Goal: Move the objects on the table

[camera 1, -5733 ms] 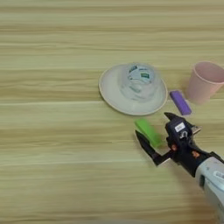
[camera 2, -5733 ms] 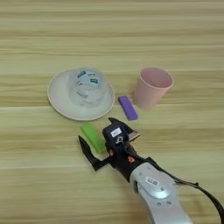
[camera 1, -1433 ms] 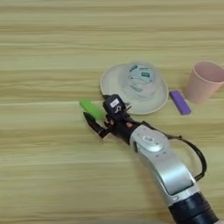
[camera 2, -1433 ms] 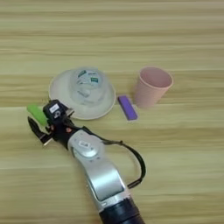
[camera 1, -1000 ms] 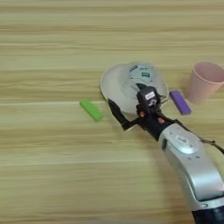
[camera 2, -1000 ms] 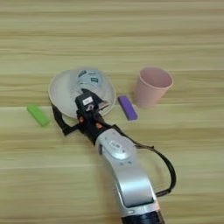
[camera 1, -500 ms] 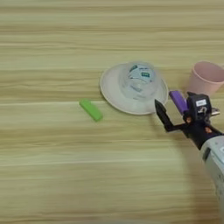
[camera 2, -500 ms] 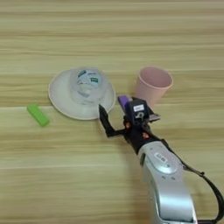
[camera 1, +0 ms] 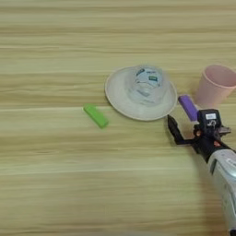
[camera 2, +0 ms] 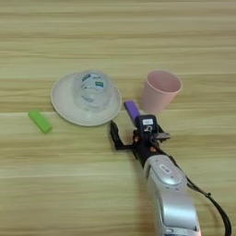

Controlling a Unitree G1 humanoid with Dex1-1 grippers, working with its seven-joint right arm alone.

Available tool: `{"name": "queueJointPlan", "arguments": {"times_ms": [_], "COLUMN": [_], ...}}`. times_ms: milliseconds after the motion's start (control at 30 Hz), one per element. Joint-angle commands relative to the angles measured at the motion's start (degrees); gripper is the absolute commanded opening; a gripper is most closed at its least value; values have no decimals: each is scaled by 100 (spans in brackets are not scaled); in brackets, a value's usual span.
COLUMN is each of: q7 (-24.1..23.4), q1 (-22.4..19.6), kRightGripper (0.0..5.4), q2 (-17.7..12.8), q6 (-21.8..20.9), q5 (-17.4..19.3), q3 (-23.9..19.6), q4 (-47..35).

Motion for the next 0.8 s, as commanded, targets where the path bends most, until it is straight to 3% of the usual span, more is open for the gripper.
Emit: {"name": "queueJointPlan", "arguments": {"times_ms": [33, 500, 800], "q7": [-159, -425, -322], "q1": [-376, -688, -961], "kRightGripper": [533, 533, 533], "q2": [82, 42, -118], "q6": [-252, -622, -831], "q5": [41, 28, 46], "q3": [20, -212, -369], "q4": [46, 839, 1629]}}
